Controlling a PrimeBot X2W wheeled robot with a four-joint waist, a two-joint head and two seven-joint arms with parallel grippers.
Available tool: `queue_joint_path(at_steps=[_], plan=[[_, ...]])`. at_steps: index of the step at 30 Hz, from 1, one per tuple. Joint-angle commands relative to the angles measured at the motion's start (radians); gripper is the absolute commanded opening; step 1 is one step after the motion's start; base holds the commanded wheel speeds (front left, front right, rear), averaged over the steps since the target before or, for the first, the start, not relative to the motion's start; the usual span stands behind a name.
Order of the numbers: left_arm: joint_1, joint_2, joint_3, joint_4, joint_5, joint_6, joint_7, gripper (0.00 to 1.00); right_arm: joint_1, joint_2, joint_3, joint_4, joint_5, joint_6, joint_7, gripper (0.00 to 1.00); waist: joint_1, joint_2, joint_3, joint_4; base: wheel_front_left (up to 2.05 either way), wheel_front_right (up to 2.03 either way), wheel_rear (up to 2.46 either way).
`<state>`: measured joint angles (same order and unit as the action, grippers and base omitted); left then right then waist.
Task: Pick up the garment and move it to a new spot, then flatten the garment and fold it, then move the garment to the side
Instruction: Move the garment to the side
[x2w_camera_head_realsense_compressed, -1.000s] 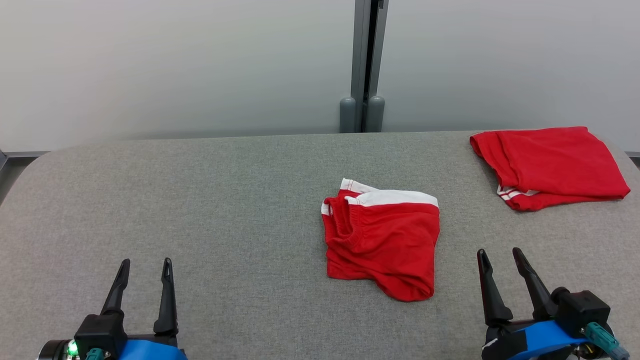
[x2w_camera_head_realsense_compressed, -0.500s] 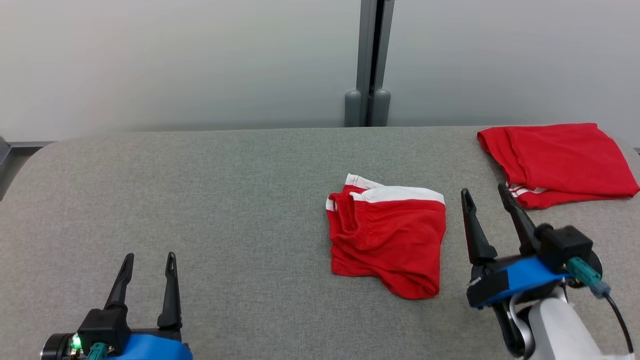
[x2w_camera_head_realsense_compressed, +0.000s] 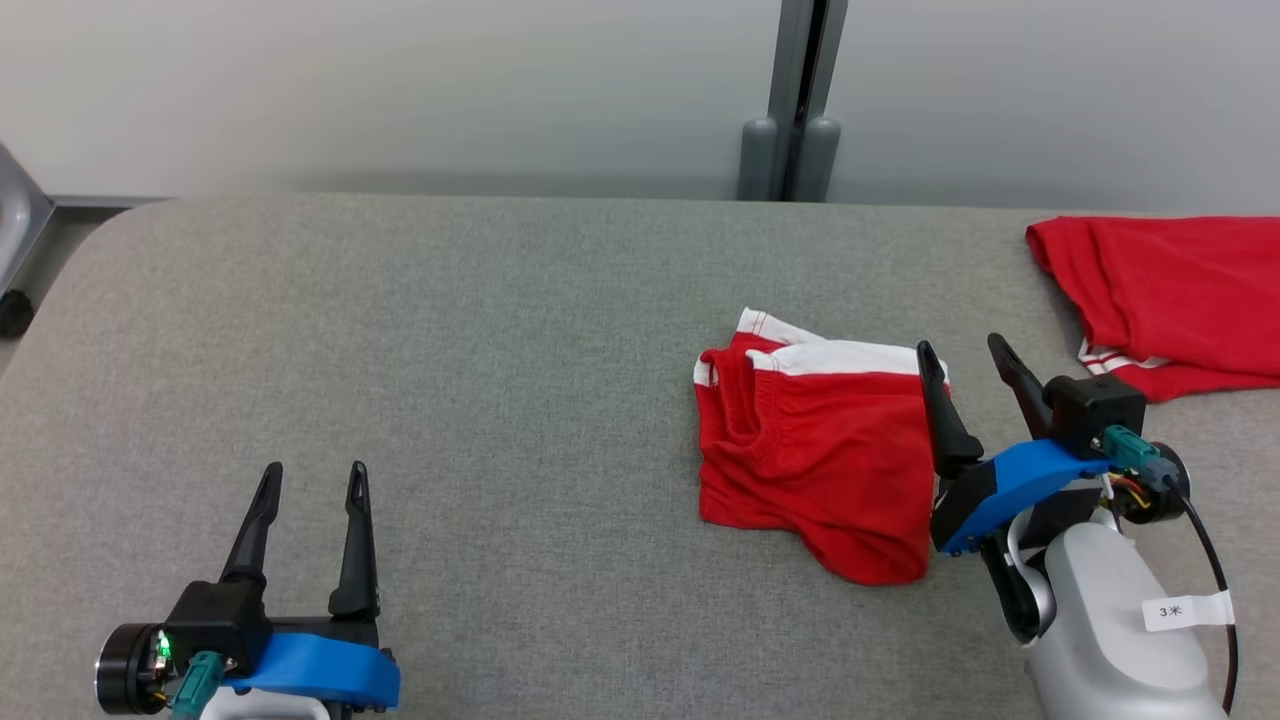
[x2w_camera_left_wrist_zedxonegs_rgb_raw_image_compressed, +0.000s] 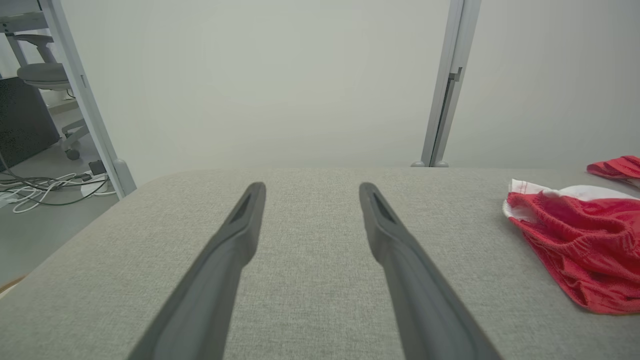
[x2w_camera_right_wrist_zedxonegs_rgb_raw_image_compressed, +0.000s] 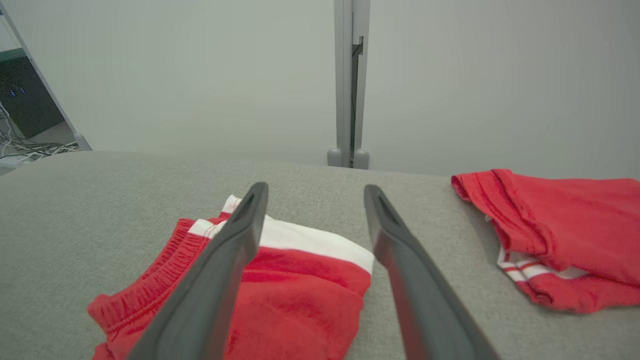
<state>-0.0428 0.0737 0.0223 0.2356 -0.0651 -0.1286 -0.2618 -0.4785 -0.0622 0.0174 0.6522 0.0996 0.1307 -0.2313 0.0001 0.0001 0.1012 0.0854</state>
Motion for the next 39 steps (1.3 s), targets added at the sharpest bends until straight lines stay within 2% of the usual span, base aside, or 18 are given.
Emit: queue_joint_path(at_steps=[1, 15, 25, 26, 27, 28, 32, 39], plan=[[-0.015, 0.0, 0.001, -0.003, -0.004, 0.0, -0.004, 1.0, -0.018, -0.002, -0.009, 0.025, -0.007, 0.0, -0.008, 1.0, -0.0001, -0.0001, 0.019, 0.013, 0.0, 0.0, 0.0], [-0.071, -0.002, -0.017, 0.004, -0.013, -0.002, -0.004, 1.0, -0.066, 0.01, -0.093, 0.328, -0.034, 0.0, -0.033, 1.0, -0.0001, -0.0001, 0.097, 0.04, 0.0, 0.0, 0.0], [-0.101, -0.002, -0.038, 0.017, -0.017, -0.003, -0.004, 1.0, -0.07, 0.012, 0.067, 0.361, 0.142, 0.0, -0.031, 1.0, -0.0001, -0.0001, 0.115, 0.043, 0.0, 0.0, 0.0], [-0.103, -0.001, -0.039, 0.018, -0.019, -0.003, -0.004, 1.0, -0.069, 0.013, 0.084, 0.369, 0.158, 0.0, -0.031, 0.82, -0.0001, -0.0001, 0.116, 0.043, 0.0, 0.0, 0.0], [-0.106, 0.0, -0.041, 0.019, -0.02, -0.003, -0.004, 1.0, -0.07, 0.014, 0.095, 0.375, 0.168, 0.0, -0.03, 0.39, -0.0001, -0.0001, 0.118, 0.042, 0.0, 0.0, 0.0], [-0.107, 0.001, -0.043, 0.02, -0.021, -0.003, -0.004, 1.0, -0.072, 0.014, 0.101, 0.377, 0.174, 0.0, -0.03, 0.0, -0.0001, -0.0001, 0.118, 0.042, 0.0, 0.0, 0.0], [-0.105, 0.004, -0.047, 0.022, -0.026, -0.003, -0.004, 1.0, -0.085, 0.012, 0.085, 0.378, 0.164, 0.0, -0.031, 0.0, -0.0001, -0.0001, 0.121, 0.039, 0.0, 0.0, 0.0], [-0.112, 0.001, -0.055, 0.011, -0.035, -0.003, -0.004, 1.0, -0.133, -0.018, 0.038, 0.322, 0.061, 0.0, -0.033, 0.0, -0.0001, -0.0001, 0.135, 0.034, 0.0, 0.0, 0.0]])
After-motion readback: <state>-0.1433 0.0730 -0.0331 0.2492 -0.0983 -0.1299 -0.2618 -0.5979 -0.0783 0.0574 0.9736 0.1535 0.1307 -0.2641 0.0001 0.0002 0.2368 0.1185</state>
